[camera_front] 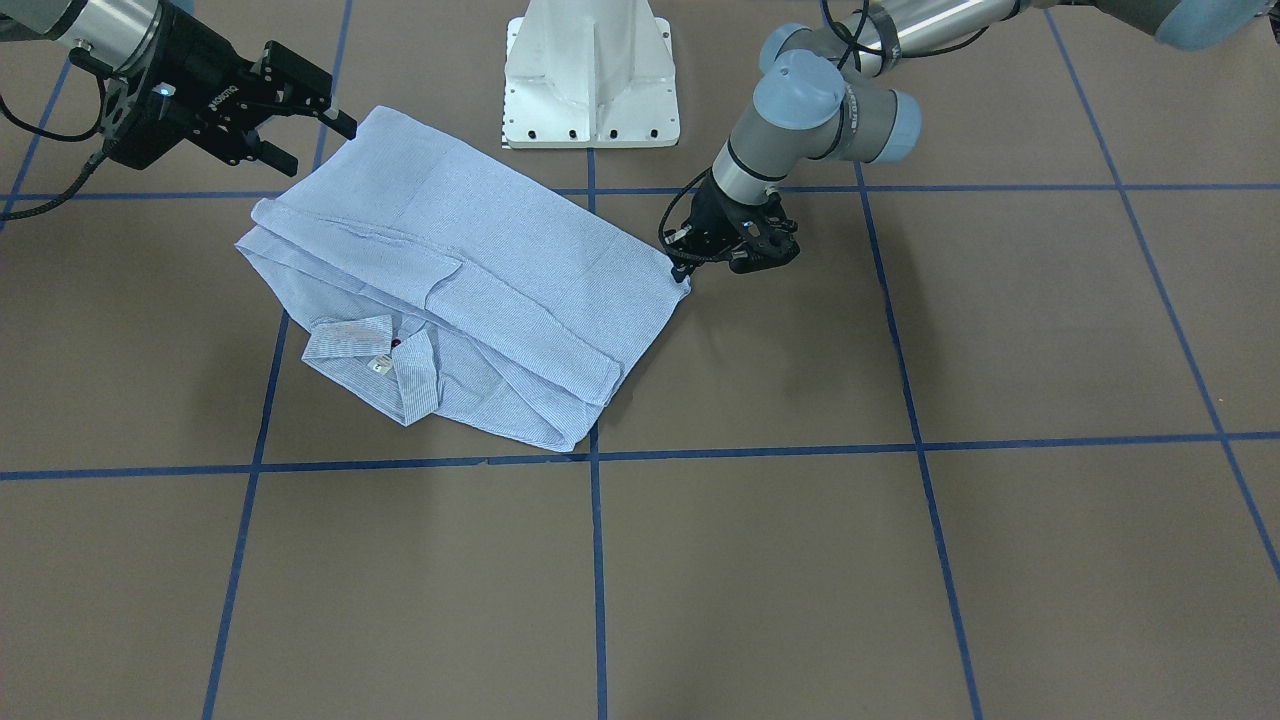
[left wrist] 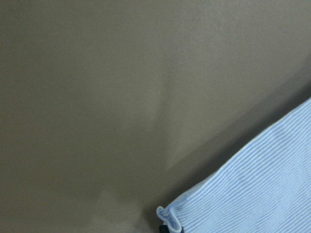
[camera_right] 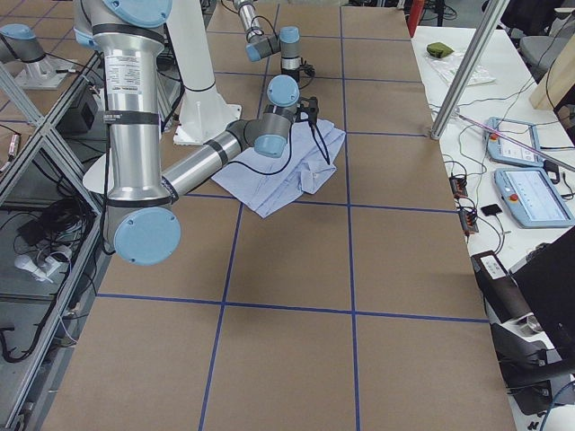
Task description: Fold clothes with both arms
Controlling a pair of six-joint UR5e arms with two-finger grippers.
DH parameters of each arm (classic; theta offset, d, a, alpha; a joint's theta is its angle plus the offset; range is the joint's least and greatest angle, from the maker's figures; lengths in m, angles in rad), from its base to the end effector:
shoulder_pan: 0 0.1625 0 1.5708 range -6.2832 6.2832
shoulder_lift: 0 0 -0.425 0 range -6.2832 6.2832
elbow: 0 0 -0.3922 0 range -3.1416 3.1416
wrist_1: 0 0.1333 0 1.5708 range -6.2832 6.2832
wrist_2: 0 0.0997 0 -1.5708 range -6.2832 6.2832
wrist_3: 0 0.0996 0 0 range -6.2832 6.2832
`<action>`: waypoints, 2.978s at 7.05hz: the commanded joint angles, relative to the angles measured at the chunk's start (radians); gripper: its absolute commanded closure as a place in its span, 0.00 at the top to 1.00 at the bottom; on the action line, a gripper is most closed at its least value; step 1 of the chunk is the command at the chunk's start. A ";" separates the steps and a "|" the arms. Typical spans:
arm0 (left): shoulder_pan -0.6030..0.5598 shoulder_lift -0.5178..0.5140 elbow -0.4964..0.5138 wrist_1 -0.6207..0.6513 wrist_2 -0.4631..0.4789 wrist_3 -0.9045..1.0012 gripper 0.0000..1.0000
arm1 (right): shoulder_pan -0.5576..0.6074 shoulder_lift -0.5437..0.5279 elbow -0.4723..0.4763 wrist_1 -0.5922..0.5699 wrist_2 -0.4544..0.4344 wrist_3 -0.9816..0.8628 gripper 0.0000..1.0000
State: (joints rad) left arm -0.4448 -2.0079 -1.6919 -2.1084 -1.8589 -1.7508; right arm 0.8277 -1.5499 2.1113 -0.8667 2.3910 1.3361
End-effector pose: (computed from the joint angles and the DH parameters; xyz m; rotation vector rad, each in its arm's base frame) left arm 0.5353 -0.3715 0.2948 -0.1135 1.1197 -0.4003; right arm -0.2502 -0.3617 0.3039 -0.0054 -1.3643 -0.0204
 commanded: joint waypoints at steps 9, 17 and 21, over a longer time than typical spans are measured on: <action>-0.312 -0.498 0.757 -0.330 0.033 0.198 0.00 | 0.047 -0.006 -0.008 0.000 -0.018 0.003 1.00; -0.328 -0.520 0.808 -0.473 0.119 0.227 1.00 | 0.065 0.055 -0.081 -0.003 -0.049 -0.002 1.00; -0.391 -0.274 0.521 -0.417 -0.068 0.286 1.00 | 0.006 0.284 -0.168 -0.224 -0.136 -0.011 1.00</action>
State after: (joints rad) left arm -0.8174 -2.3594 -1.0858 -2.5436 -1.8775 -1.4686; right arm 0.8646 -1.3469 1.9516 -0.9837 2.3015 1.3275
